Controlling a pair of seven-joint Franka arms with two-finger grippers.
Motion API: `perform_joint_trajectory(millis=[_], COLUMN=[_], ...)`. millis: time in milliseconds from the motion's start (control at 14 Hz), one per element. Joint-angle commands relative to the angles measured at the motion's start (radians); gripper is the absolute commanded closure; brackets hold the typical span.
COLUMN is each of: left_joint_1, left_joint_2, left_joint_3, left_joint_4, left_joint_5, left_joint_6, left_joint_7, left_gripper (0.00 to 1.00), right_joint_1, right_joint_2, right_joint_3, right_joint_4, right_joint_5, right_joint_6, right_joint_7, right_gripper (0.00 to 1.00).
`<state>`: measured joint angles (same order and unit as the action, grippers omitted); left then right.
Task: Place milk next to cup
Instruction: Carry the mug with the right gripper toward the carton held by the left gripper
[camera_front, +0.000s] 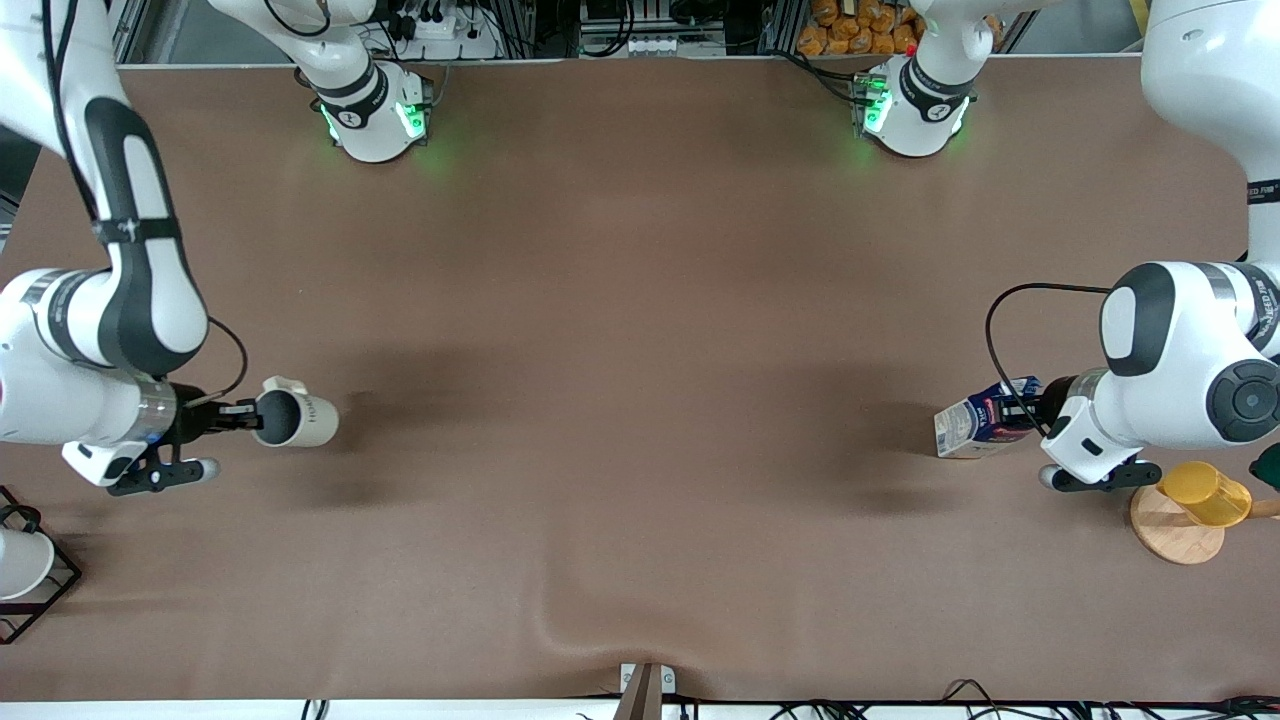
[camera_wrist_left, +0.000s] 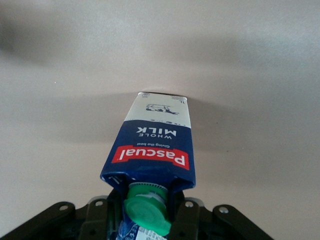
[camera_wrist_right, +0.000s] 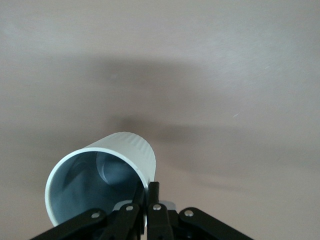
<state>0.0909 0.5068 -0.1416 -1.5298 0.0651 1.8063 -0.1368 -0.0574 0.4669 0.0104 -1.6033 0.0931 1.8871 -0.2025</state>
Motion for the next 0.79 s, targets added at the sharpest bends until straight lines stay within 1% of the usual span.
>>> perform_joint_trajectory(millis=[0, 214, 286, 429, 571, 714], left_joint_1=[-0.005, -0.003, -0.003, 0.000, -0.003, 0.000], left_joint_2=[-0.030, -0.070, -0.082, -0.100, -0.120, -0.142], left_joint_3=[-0.004, -0.009, -0.022, -0.051, -0.076, -0.107], left_joint_4=[0.011, 0.013, 0.011, 0.013, 0.011, 0.011], left_joint_5=[0.030, 0.032, 0.032, 0.027, 0.021, 0.019], left_joint_6=[-0.012, -0.045, -0.054, -0.076, -0.094, -0.111], left_joint_7=[-0.018, -0.012, -0.012, -0.017, -0.021, -0.021], left_gripper=[0.69, 0.69, 0.69, 0.69, 0.69, 0.69], right_joint_1=[0.100, 0.230, 0.272, 0.348, 0.434, 0.543], right_joint_2=[-0.048, -0.054, -0.050, -0.034, 0.005, 0.051], right_joint_3=[-0.004, -0.004, -0.004, -0.006, -0.006, -0.007], right_joint_4=[0.016, 0.045, 0.048, 0.072, 0.111, 0.144], right_joint_5=[0.005, 0.007, 0.020, 0.100, 0.126, 0.119], right_joint_6=[-0.074, -0.091, -0.085, -0.074, -0.018, 0.058], right_joint_7=[0.203, 0.436, 0.510, 0.647, 0.800, 0.976], right_gripper=[1.00, 1.00, 1.00, 1.00, 1.00, 1.00])
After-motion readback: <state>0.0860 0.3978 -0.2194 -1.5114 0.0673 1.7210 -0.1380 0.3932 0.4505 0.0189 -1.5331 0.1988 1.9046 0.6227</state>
